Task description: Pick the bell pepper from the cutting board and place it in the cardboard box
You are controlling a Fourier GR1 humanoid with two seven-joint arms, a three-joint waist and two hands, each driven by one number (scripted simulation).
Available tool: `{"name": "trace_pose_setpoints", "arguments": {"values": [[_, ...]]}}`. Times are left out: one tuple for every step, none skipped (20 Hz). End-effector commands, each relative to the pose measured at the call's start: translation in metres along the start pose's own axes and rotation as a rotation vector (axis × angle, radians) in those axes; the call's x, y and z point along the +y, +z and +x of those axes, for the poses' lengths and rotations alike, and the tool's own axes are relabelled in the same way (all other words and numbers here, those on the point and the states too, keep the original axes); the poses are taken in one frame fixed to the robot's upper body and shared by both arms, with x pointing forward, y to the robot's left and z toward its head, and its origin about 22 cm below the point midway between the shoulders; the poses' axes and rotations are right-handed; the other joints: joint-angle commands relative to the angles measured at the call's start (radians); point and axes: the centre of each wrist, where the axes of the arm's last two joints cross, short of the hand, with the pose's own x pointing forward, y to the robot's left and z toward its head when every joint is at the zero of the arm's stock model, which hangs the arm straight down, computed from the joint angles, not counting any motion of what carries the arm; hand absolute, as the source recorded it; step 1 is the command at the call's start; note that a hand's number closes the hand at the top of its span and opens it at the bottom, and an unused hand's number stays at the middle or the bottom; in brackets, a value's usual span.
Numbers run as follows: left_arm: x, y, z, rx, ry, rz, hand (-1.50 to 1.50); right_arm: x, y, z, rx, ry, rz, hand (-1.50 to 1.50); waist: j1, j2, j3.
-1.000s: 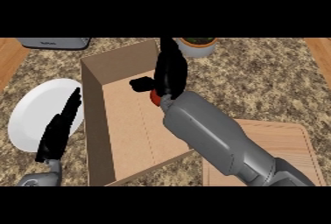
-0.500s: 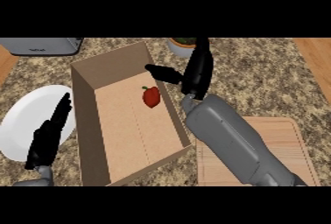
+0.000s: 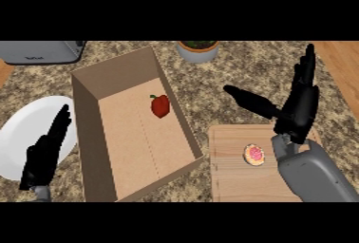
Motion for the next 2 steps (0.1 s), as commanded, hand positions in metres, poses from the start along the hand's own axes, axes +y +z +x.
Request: {"name": "trace_pose_setpoints", "arguments": {"values": [[-0.0056,-0.0038,0.0010,-0.013,0.002,0.011,0.00,-0.0710,0.0078,0.0047,-0.025,0.017,0.035,-1.50,-0.005,0.002,0.000],[-0.0150,0.0033,-0.0057,-0.001,-0.004,-0.003,0.00,-0.0712,0.0118,-0.0013,-0.025,0.013,0.052,-1.50,0.014,0.005,0.000]]}}
